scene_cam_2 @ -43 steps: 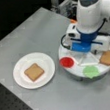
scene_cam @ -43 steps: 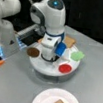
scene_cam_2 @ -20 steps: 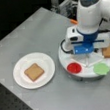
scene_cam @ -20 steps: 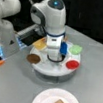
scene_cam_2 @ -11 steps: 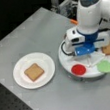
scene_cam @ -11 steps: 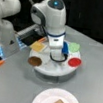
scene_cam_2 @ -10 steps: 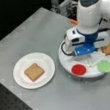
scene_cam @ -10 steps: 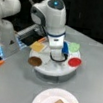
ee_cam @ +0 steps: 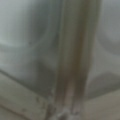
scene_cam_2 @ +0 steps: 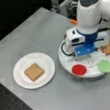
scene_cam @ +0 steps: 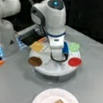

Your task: Ingredient selection for cheeseburger or sandwich

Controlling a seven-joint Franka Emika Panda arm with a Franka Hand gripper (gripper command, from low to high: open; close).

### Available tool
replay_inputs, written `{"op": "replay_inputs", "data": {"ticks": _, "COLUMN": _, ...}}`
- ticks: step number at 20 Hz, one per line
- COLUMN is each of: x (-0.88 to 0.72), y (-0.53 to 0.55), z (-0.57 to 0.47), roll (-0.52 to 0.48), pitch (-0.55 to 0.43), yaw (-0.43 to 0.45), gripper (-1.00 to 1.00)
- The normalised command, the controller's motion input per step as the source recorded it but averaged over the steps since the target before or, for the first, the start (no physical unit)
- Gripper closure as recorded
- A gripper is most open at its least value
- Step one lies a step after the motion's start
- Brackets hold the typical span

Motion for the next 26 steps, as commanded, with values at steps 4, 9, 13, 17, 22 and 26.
{"op": "replay_inputs", "data": {"ticks": 4, "x": 0.4, "y": 0.29, "z": -0.06, "roll": 0.051, "pitch": 0.169, "yaw": 0.358, "gripper": -1.0}}
{"op": "replay_inputs", "data": {"ticks": 9, "x": 0.43, "y": 0.3, "z": -0.06, "roll": 0.042, "pitch": 0.17, "yaw": 0.345, "gripper": -1.0}}
{"op": "replay_inputs", "data": {"ticks": 13, "x": 0.44, "y": 0.33, "z": -0.07, "roll": 0.023, "pitch": 0.163, "yaw": 0.298, "gripper": -1.0}}
{"op": "replay_inputs", "data": {"ticks": 17, "x": 0.44, "y": 0.34, "z": -0.07, "roll": 0.012, "pitch": 0.166, "yaw": 0.3, "gripper": -1.0}}
{"op": "replay_inputs", "data": {"ticks": 22, "x": 0.44, "y": 0.34, "z": -0.06, "roll": 0.012, "pitch": 0.179, "yaw": 0.352, "gripper": -1.0}}
{"op": "replay_inputs", "data": {"ticks": 26, "x": 0.45, "y": 0.34, "z": -0.03, "roll": 0.031, "pitch": 0.179, "yaw": 0.403, "gripper": -1.0}}
